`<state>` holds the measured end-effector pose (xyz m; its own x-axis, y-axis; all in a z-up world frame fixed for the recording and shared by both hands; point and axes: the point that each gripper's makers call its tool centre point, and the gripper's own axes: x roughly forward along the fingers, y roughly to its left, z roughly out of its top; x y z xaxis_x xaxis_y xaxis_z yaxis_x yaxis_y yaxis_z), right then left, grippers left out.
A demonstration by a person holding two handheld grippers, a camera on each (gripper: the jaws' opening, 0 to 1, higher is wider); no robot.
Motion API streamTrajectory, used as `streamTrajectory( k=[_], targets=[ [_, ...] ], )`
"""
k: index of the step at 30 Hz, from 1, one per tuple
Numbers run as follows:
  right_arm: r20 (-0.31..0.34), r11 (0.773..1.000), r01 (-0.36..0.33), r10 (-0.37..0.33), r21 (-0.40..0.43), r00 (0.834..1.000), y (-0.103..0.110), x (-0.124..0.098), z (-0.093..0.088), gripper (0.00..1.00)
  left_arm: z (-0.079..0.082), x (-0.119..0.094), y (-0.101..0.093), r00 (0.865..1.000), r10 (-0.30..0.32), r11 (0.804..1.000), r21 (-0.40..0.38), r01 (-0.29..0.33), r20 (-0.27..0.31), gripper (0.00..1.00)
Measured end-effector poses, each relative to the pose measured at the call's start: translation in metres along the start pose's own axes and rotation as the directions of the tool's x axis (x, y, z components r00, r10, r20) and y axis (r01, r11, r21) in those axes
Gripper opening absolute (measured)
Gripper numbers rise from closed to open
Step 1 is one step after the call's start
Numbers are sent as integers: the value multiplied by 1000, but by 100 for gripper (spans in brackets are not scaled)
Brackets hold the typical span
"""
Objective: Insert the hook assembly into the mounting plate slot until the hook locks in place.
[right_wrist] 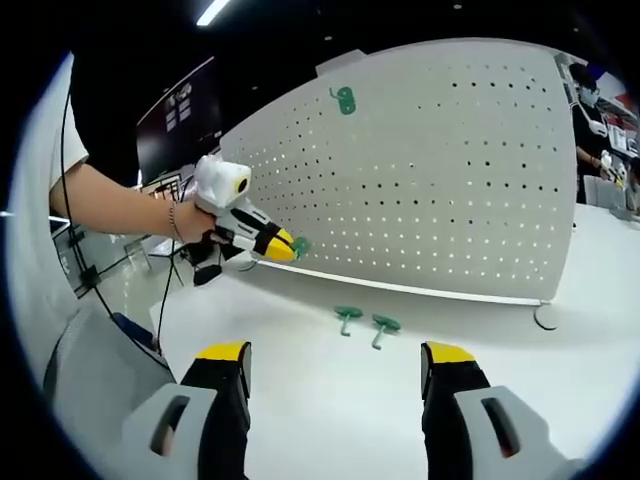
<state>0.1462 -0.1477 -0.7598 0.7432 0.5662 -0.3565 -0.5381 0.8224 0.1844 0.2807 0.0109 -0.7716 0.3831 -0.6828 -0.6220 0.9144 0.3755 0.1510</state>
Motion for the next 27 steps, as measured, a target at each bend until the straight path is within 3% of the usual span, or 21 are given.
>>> streamTrajectory(
  k=[4, 14, 23, 27],
  targets=[
    [6, 1000, -2, 2, 3, 1000, 1, 0, 2, 67, 9, -7, -1, 999, 29, 999, -14, -29, 45, 3],
    [12, 1000, -11, 11, -1, 1000, 3, 0, 3, 67, 13, -19, -4, 991, 86, 995, -60, -80, 101, 3],
    [16, 1000, -18, 18, -2, 1000, 5, 0, 4, 67, 27, -31, -5, 971, 150, 984, -127, -128, 186, 3],
    [15, 1000, -21, 21, -2, 1000, 6, 0, 4, 67, 31, -34, -9, 966, 160, 983, -122, -137, 202, 3]
  ],
)
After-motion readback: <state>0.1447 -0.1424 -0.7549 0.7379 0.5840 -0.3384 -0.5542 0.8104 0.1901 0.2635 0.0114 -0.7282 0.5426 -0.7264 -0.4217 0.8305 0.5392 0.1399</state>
